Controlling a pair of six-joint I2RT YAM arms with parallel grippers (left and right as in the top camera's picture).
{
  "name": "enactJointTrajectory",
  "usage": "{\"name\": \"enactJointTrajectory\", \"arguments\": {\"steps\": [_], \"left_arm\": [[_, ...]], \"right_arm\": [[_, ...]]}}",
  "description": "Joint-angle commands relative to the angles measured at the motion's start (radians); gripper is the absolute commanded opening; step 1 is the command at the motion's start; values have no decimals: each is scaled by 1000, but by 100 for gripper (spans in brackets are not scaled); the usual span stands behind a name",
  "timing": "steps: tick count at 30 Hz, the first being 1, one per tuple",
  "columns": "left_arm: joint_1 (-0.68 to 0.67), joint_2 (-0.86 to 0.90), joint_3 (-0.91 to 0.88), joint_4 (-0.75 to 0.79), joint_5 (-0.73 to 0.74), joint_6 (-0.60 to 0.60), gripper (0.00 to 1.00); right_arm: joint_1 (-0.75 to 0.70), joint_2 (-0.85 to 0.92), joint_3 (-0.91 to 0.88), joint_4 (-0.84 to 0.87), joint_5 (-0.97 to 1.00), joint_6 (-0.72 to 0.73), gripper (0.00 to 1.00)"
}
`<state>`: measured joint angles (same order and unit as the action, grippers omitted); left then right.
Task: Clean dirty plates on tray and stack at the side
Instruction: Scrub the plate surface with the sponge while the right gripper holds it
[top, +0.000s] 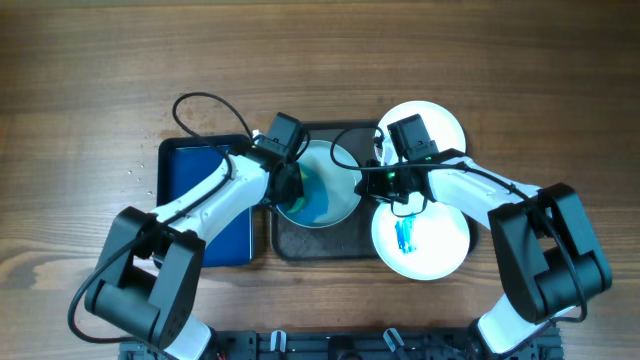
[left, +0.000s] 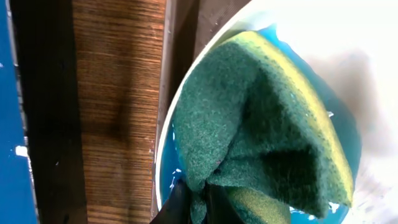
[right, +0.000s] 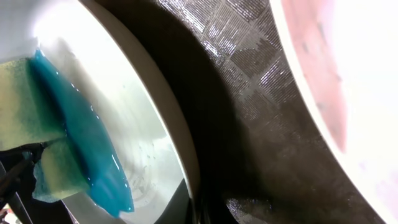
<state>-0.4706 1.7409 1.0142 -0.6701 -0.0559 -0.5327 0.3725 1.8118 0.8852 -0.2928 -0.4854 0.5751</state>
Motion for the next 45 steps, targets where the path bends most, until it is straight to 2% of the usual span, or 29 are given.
{"name": "enactJointTrajectory", "arguments": {"steps": [1,4,8,12,17,26,32,38,42,45], "left_arm": [[-42,23,-32,16,164,138,4],[-101,23,-32,86,383,166,4],[-146,23,-32,157,460,126,4],[-138,26,-32,227,448,68,4],[-60,58,-32,290,341,-3,4],[134,138,-32,301,180,-14,4],[170,138,-32,181,149,-15,4],[119,138,-32,-29,9,-53,4],[78,138,-32,-121,14,-51,4],[30,138,-32,-131,93,42,4]], "right_arm": [[4,29,-21,-14,89,-13,4],[4,29,-21,-15,89,-13,4],[4,29,-21,-18,89,-6,4],[4,29,-21,-26,89,-4,4],[4,28,-21,-43,89,1,4],[4,28,-21,-68,89,1,4],[4,28,-21,-68,89,1,5],[4,28,-21,-69,89,0,4],[4,28,-21,-69,89,0,4],[4,28,-21,-69,89,0,4]]}}
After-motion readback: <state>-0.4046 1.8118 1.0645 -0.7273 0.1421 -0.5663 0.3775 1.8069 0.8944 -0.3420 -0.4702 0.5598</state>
